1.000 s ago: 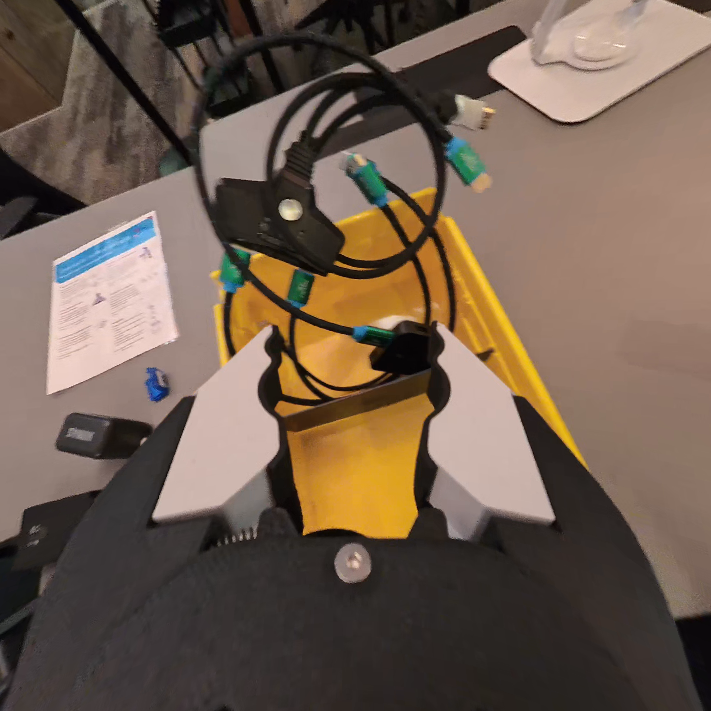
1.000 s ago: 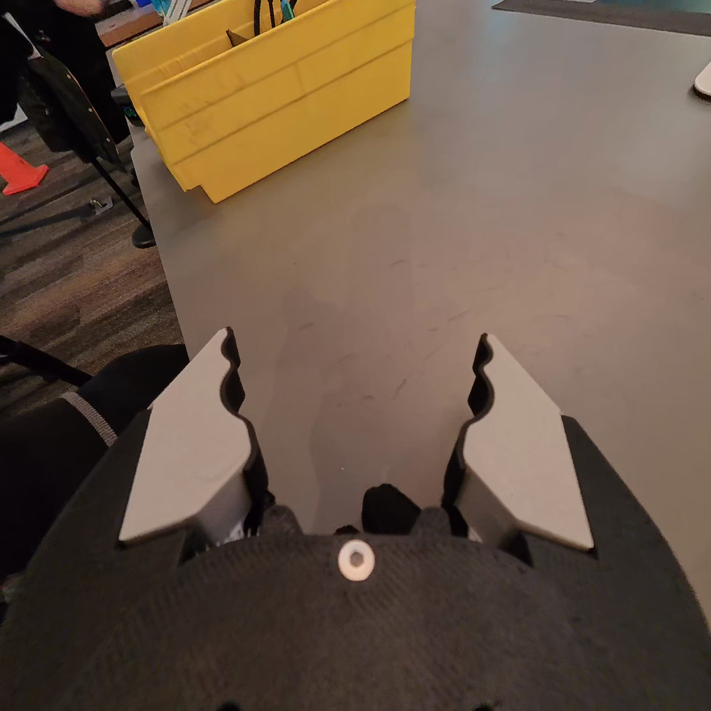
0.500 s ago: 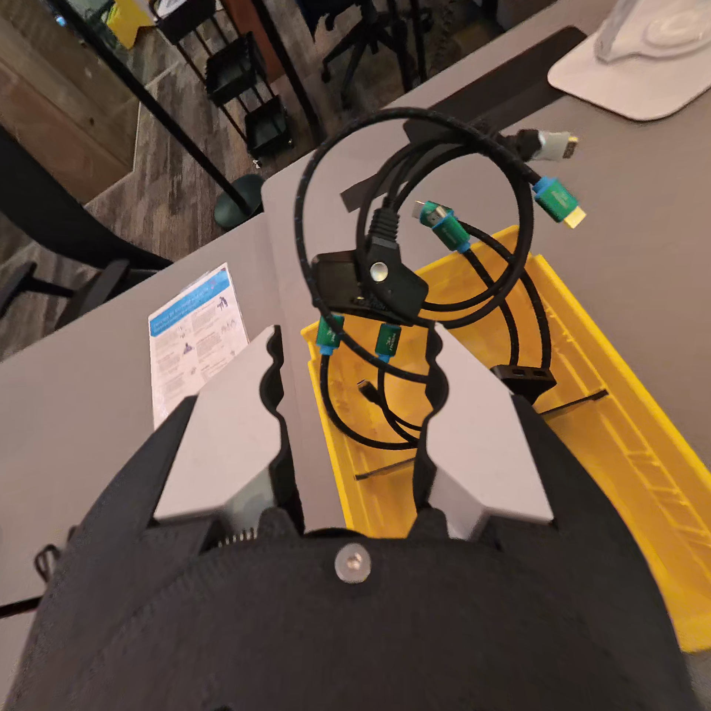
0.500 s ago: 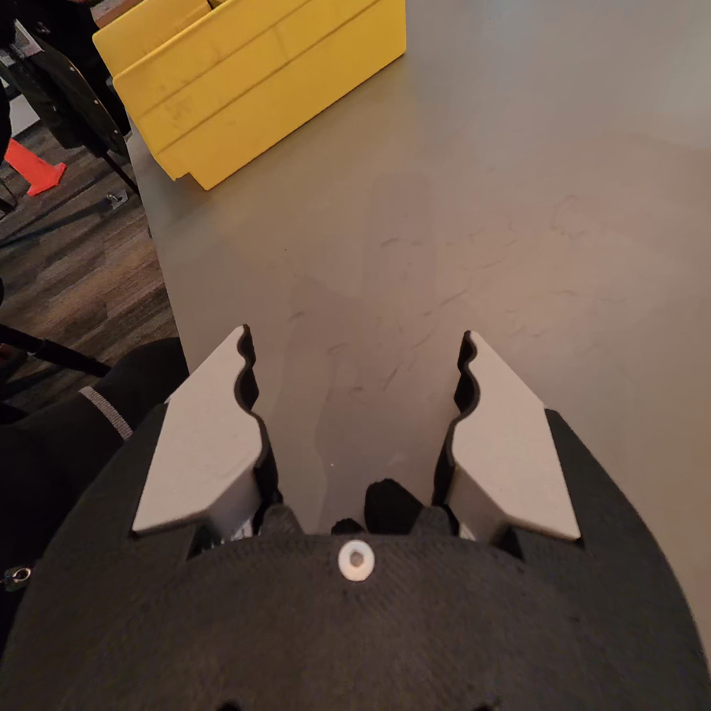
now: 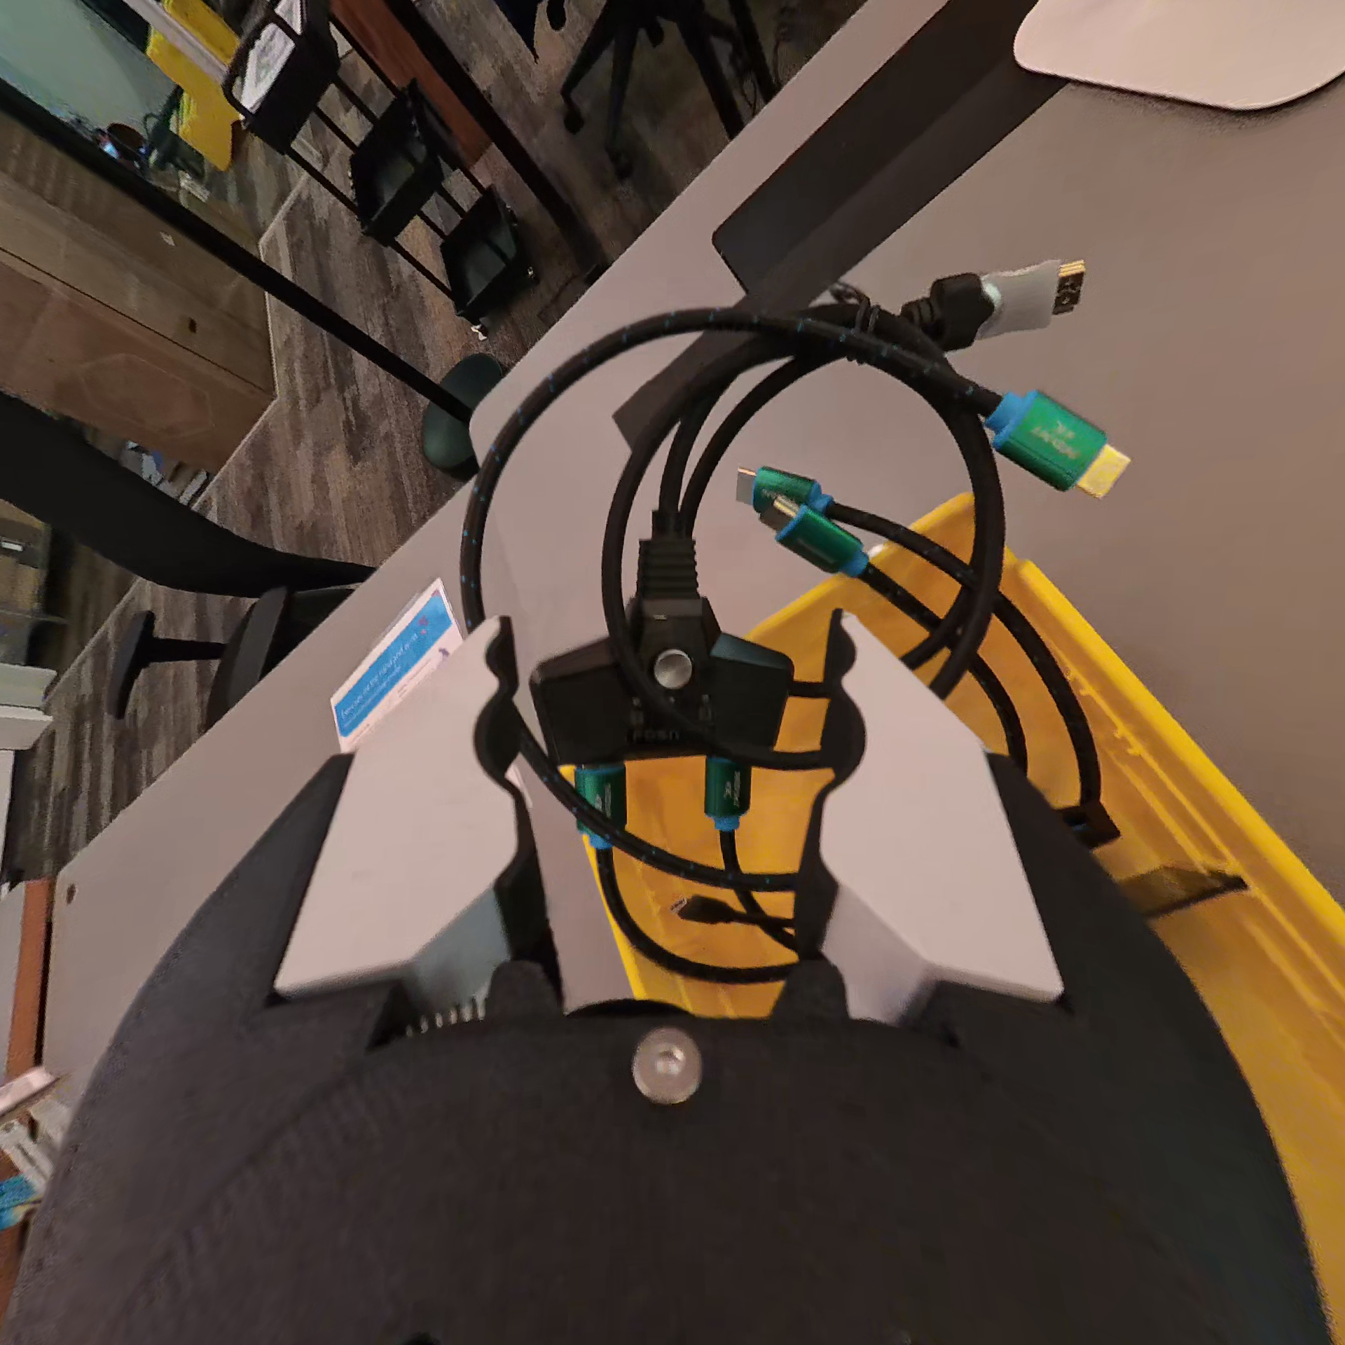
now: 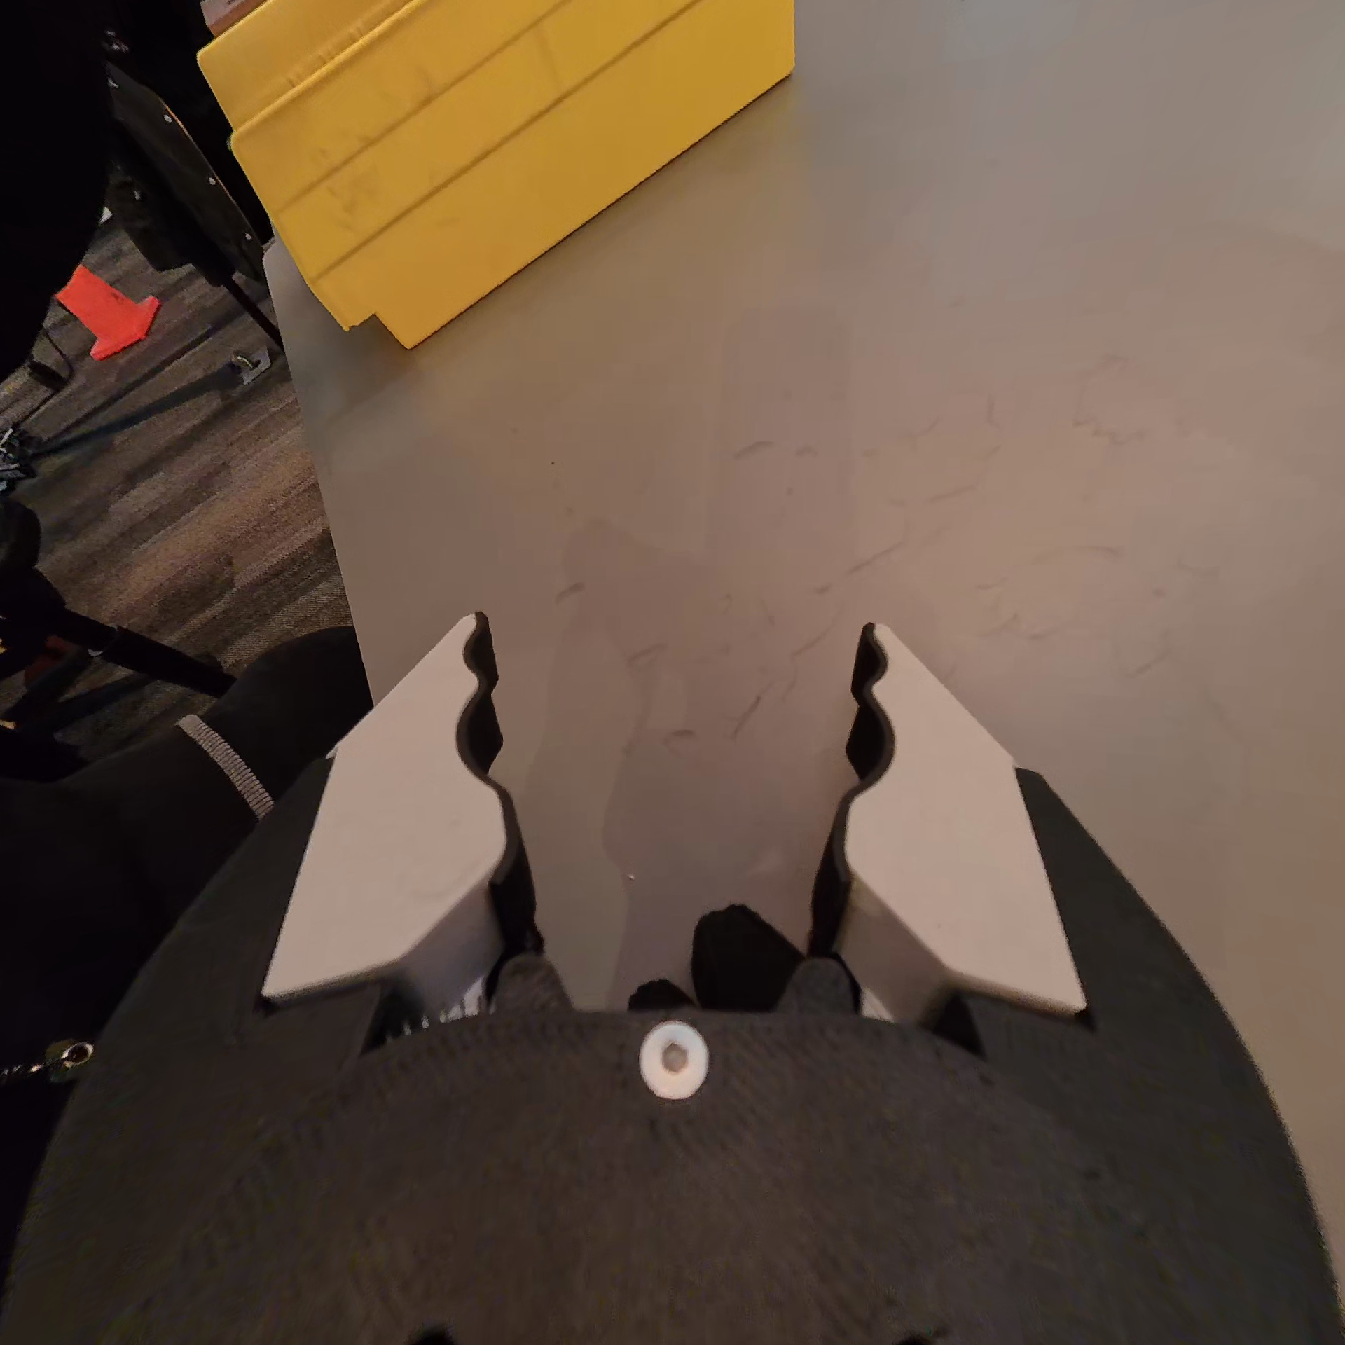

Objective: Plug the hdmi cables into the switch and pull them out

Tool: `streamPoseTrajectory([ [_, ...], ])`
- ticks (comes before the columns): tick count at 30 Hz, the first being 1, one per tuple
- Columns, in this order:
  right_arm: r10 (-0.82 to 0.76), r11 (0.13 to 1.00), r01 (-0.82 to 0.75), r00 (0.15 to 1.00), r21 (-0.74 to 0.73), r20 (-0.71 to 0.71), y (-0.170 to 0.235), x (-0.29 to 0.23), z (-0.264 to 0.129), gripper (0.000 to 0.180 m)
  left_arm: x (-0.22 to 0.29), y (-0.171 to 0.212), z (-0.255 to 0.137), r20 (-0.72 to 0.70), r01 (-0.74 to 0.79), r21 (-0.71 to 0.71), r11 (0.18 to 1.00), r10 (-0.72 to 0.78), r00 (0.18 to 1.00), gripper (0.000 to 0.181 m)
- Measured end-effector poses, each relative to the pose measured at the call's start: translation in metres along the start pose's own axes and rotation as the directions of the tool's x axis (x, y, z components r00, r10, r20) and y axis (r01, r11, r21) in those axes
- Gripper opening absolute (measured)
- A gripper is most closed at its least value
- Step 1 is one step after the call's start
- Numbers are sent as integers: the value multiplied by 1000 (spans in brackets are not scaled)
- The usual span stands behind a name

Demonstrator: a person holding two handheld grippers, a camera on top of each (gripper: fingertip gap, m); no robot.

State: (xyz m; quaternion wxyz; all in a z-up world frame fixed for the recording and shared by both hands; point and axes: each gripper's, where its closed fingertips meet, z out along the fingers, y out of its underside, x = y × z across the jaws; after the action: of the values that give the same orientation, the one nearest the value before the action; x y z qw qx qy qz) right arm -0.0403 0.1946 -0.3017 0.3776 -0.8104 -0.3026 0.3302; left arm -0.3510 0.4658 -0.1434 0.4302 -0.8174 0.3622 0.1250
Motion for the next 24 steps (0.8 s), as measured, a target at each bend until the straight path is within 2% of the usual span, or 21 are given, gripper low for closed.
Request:
streamPoseTrajectory([
  [4,2,1000,-2,1000,1,11,0,-1,0,97,8,-10,16,-24,-75,-39,996,74,997,75],
  [6,1,1000,-1,1000,0,18,0,-2,0,96,16,-6,28,-59,-106,-91,990,101,993,73],
  [9,1,1000,-1,1000,-1,28,0,-3,-1,96,14,1,48,-41,-117,-167,979,112,993,73],
  [15,1,1000,-1,999,0,44,1,-5,-1,97,13,3,69,-88,-10,-218,976,-10,996,72],
  [16,2,1000,-2,999,-1,46,1,-5,-1,97,10,3,70,-86,3,-221,975,-23,996,65],
  [19,3,1000,-3,999,-2,53,1,-6,-1,97,-2,6,70,-37,-6,-229,973,-3,999,24],
  [20,3,1000,-3,998,-2,56,1,-6,-1,97,-3,6,70,-41,-8,-225,974,-2,999,20],
  [24,4,1000,-4,998,-4,62,1,-7,-1,97,-3,5,68,-48,17,-203,979,-27,998,20],
])
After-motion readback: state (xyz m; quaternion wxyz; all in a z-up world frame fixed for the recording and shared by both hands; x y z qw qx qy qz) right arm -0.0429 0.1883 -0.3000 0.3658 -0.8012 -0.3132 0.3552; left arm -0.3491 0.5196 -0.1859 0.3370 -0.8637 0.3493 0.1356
